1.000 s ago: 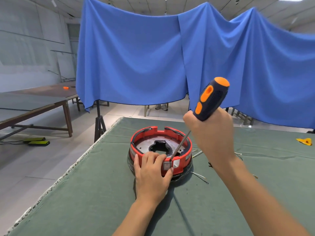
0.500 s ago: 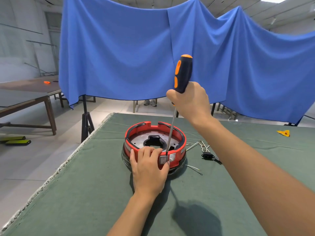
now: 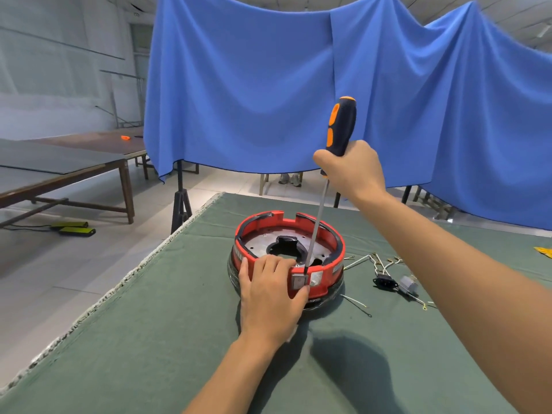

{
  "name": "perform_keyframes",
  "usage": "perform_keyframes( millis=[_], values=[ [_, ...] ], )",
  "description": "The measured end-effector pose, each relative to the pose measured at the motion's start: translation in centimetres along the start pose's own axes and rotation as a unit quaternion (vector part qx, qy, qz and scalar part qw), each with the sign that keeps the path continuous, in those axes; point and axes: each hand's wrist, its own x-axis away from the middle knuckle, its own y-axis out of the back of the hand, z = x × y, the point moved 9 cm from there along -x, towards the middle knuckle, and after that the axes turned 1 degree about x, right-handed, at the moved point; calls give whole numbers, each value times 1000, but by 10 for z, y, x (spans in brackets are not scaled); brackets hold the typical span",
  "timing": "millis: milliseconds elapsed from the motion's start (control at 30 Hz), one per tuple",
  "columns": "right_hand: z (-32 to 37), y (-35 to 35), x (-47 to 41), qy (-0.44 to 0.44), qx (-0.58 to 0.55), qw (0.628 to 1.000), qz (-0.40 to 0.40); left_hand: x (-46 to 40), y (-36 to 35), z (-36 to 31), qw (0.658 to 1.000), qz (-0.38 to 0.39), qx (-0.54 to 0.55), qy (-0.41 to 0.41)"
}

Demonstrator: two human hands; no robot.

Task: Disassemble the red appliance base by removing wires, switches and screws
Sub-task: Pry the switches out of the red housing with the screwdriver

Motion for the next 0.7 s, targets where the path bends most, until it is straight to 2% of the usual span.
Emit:
perform_keyframes(
  millis=[167, 267, 500, 700],
  values=[
    [8, 42, 42, 77, -27, 992, -94, 1, 3, -1, 1000, -4, 6, 5],
    [10, 56, 61, 103, -61, 985, -122, -1, 4, -2, 1000, -14, 14, 1],
    [23, 55, 75, 163, -81, 976, -122, -2, 5, -1, 1000, -17, 7, -4],
    [14, 51, 75, 147, -106, 976, -117, -1, 3, 9, 998, -17, 28, 47]
  ],
)
